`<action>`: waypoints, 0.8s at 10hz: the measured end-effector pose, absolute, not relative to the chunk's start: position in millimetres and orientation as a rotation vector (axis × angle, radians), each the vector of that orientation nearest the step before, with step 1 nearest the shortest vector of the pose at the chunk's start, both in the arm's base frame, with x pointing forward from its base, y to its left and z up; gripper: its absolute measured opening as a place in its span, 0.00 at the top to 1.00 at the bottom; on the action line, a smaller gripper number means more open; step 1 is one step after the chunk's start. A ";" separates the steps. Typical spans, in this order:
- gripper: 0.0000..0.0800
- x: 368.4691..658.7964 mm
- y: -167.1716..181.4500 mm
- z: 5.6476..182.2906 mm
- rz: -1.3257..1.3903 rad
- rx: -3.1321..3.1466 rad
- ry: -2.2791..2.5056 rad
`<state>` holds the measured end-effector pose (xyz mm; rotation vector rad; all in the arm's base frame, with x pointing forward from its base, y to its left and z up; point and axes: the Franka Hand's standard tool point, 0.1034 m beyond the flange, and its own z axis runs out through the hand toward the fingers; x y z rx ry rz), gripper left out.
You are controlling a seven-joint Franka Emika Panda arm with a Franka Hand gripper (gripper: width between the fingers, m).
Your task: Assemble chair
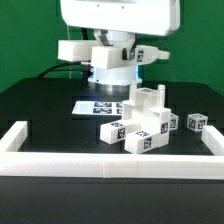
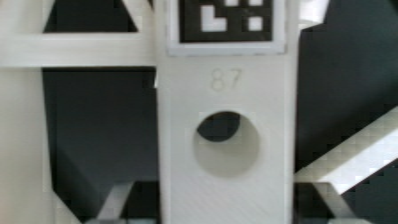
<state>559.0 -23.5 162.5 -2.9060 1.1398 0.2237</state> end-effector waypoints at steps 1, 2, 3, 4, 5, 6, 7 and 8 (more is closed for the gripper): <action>0.64 559.1 -15.6 162.1 0.228 -2.856 1.265; 0.64 559.3 -10.5 161.0 0.229 -2.821 1.353; 0.64 559.4 -4.9 159.0 0.229 -2.781 1.449; 0.64 559.0 2.2 157.6 0.232 -2.737 1.549; 0.64 559.0 0.6 157.6 0.232 -2.769 1.484; 0.64 558.9 0.5 157.3 0.232 -2.770 1.485; 0.64 558.7 3.2 156.9 0.232 -2.777 1.476; 0.64 558.4 13.3 156.6 0.233 -2.793 1.449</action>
Offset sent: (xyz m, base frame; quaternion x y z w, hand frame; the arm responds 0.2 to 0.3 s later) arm -0.0050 0.0176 -0.0061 -0.0187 0.0168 0.2131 0.9767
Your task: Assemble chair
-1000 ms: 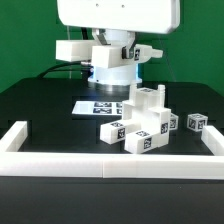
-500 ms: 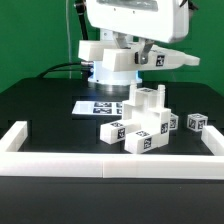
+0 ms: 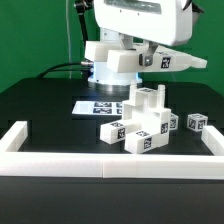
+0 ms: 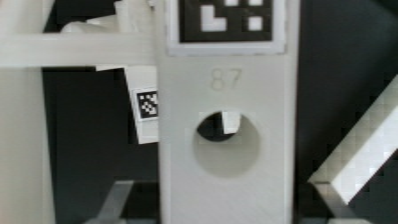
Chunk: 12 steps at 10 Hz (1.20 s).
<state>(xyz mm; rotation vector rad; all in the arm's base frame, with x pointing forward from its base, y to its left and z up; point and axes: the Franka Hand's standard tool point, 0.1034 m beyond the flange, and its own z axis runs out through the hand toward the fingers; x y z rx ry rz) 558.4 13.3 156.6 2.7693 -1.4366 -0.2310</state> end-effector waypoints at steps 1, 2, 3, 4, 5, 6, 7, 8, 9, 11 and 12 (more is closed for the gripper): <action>0.64 557.9 18.6 156.4 -0.236 2.774 -1.424; 0.64 557.0 19.3 155.0 -0.248 2.771 -1.420; 0.64 556.9 19.2 154.3 -0.249 2.770 -1.420; 0.64 555.9 21.2 153.3 -0.261 2.765 -1.413; 0.64 555.8 22.9 151.7 -0.269 2.765 -1.408; 0.64 555.6 22.5 151.1 -0.270 2.764 -1.408; 0.64 556.3 22.5 150.7 -0.264 2.771 -1.408; 0.64 557.9 21.7 149.9 -0.250 2.782 -1.405; 0.64 558.5 21.9 149.7 -0.245 2.788 -1.403; 0.64 566.3 18.0 148.7 -0.142 2.878 -1.429; 0.64 566.8 16.1 148.0 -0.097 2.913 -1.461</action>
Offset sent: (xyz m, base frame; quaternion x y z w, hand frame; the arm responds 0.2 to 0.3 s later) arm 0.0000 0.0000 0.0000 -0.0650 0.0000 0.0000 0.9979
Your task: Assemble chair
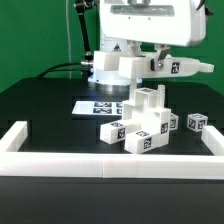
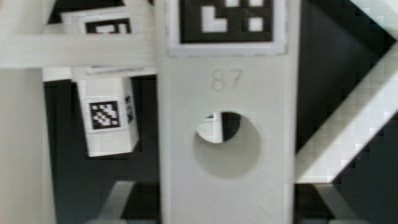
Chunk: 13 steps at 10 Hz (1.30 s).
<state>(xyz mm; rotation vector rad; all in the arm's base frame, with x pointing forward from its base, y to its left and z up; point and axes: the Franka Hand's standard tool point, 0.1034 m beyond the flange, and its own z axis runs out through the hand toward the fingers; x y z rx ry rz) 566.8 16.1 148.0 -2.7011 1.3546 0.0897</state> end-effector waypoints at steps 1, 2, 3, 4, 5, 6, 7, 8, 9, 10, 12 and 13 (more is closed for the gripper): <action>0.64 565.6 17.2 147.0 0.093 -2.702 1.354; 0.64 565.4 18.2 146.1 0.095 -2.704 1.352; 0.64 564.8 18.3 144.8 0.098 -2.706 1.352; 0.64 564.4 18.9 143.9 0.100 -2.708 1.351; 0.64 562.8 19.2 142.1 0.106 -2.709 1.352; 0.64 559.7 19.7 139.6 0.115 -2.712 1.352; 0.64 557.5 19.4 137.9 0.121 -2.713 1.354; 0.64 556.5 20.2 137.4 0.123 -2.714 1.354; 0.64 556.2 21.0 137.0 0.125 -2.716 1.352; 0.64 556.0 20.7 136.3 0.126 -2.716 1.353; 0.64 555.8 20.7 135.7 0.127 -2.717 1.353; 0.64 555.4 21.0 135.1 0.128 -2.718 1.353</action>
Offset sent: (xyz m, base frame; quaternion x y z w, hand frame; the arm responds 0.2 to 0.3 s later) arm -0.0071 0.0031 -0.0021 -0.0085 -0.0078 0.0040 0.9999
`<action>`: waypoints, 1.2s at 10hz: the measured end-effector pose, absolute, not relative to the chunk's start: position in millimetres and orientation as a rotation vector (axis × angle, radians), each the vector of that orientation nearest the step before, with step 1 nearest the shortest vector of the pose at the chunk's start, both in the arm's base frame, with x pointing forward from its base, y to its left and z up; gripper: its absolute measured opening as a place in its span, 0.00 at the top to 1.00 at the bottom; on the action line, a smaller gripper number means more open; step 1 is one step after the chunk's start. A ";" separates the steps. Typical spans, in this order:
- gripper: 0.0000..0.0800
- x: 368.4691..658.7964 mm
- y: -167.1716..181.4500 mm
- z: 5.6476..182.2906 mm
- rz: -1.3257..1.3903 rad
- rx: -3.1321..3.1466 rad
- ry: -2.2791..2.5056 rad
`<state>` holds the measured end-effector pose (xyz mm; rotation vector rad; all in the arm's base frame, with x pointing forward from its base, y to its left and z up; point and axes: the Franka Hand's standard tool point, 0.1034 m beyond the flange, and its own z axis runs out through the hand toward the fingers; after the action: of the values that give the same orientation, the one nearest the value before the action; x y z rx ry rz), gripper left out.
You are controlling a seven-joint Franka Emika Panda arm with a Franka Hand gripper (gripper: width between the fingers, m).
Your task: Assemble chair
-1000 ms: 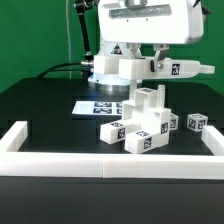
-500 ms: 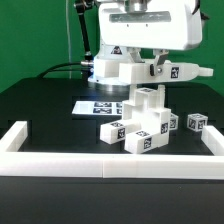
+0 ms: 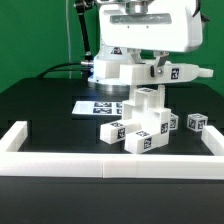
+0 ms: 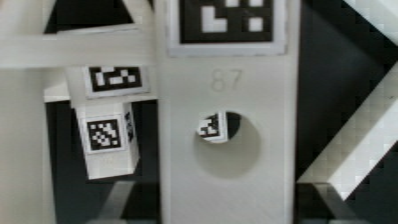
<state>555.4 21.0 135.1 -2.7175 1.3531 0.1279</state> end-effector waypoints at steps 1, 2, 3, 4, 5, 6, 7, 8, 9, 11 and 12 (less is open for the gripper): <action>0.64 552.6 23.1 132.4 0.133 -2.722 1.350; 0.64 552.0 24.2 132.3 0.135 -2.723 1.347; 0.64 552.3 24.3 133.0 0.133 -2.722 1.346; 0.64 552.2 25.0 133.1 0.134 -2.723 1.345; 0.64 551.3 26.5 132.0 0.136 -2.725 1.343; 0.64 550.2 28.0 130.8 0.140 -2.729 1.339; 0.64 550.2 27.8 130.7 0.140 -2.728 1.340; 0.64 550.1 27.8 130.6 0.140 -2.729 1.340; 0.64 550.1 27.8 130.4 0.141 -2.729 1.340; 0.64 548.1 31.2 128.6 0.148 -2.734 1.333; 0.64 547.8 32.5 128.8 0.149 -2.735 1.330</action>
Offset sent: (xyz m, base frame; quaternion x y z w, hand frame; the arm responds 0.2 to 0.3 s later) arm -0.0083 0.0035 0.0052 0.0008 -0.0016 0.0044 1.0000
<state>547.8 32.5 128.8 -2.7352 1.3305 0.1488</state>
